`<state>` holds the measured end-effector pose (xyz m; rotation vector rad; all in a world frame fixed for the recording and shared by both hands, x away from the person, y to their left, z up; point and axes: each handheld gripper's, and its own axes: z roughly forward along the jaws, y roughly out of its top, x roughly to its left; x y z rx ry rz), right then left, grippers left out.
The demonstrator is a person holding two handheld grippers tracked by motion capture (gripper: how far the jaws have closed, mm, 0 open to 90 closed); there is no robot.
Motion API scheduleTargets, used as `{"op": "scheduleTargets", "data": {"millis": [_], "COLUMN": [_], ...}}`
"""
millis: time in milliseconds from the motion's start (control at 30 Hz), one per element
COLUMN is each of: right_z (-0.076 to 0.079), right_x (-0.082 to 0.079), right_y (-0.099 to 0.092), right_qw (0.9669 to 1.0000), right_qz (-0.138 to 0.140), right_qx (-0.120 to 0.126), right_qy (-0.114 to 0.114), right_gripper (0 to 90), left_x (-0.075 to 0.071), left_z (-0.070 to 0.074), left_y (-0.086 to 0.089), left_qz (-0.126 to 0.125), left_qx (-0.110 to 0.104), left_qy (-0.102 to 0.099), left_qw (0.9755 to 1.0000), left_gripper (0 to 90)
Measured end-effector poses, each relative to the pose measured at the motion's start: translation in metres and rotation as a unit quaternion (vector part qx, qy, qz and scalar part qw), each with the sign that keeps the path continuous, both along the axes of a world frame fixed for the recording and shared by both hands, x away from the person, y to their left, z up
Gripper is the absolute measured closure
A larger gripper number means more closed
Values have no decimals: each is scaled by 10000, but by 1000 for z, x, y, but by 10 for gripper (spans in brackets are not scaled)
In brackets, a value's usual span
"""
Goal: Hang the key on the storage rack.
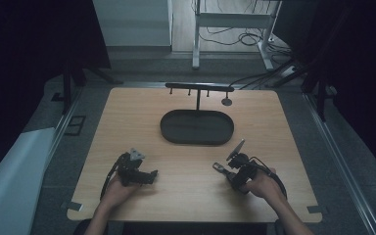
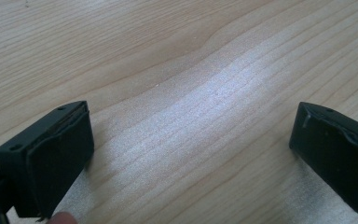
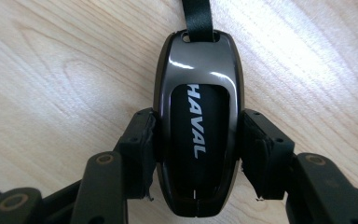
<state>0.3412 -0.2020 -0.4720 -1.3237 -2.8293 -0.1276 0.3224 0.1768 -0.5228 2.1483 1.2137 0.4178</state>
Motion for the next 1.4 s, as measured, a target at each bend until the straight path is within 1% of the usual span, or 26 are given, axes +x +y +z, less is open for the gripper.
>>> {"op": "scheduleTargets", "data": {"millis": [267, 333, 367, 400, 467, 500, 533, 633, 867, 1000, 1033, 1067, 1133, 1167, 1233, 1300, 1333, 1400], "right_z": [22, 28, 36, 36, 42, 47, 54, 59, 81, 95, 101, 101, 110, 110, 115, 124, 124, 129], "right_x": [4, 7, 9, 9, 12, 14, 17, 20, 35, 44, 49, 49, 55, 55, 60, 68, 68, 72], "right_y": [-2, -2, -2, -2, -2, -2, -3, -3, -5, -6, -6, -6, -6, -6, -6, -5, -5, -5], "right_qw": [9999, 9998, 9998, 9998, 9997, 9996, 9995, 9995, 9991, 9987, 9985, 9985, 9985, 9985, 9985, 9982, 9982, 9981], "right_qz": [23, 23, 31, 31, 8, 17, -33, -28, -104, -142, -153, -153, -189, -189, -199, -246, -246, -279], "right_qx": [119, 156, 180, 180, 207, 228, 286, 294, 351, 436, 495, 495, 462, 462, 466, 510, 510, 509], "right_qy": [-86, -76, -114, -114, -138, -150, -134, -150, -203, -212, -172, -172, -201, -201, -206, -182, -182, -195], "right_gripper": [491, 491, 491, 491, 491, 491, 491, 491, 491, 491, 491, 491, 491, 491, 491, 491, 491, 491], "left_x": [0, 0, 0, 0, 0, 0, 0, 0, 0, 0, 0, 0, 0, 0, 0, 0, 0, 0], "left_z": [0, 0, 0, 0, 0, 0, 0, 0, 0, 0, 0, 0, 0, 0, 0, 0, 0, 0], "left_y": [0, 0, 0, 0, 0, 0, 0, 0, 0, 0, 0, 0, 0, 0, 0, 0, 0, 0], "left_qz": [0, -1, 1, 1, 3, -1, 2, 2, 15, 14, 14, 12, 6, 7, 10, 7, 8, 5], "left_qx": [-2, -1, -3, -3, -5, 4, -4, -3, -16, -13, -14, -13, -15, -16, -15, -16, -13, -16], "left_qy": [2, 0, 1, 1, 1, -3, -13, -12, -15, -17, -16, -13, -3, -3, -5, -3, -4, -3], "left_qw": [10000, 10000, 10000, 10000, 10000, 10000, 10000, 10000, 10000, 10000, 10000, 10000, 10000, 10000, 10000, 10000, 10000, 10000], "left_gripper": [0, 0, 0, 0, 0, 0, 0, 0, 0, 0, 0, 0, 0, 0, 0, 0, 0, 0]}}
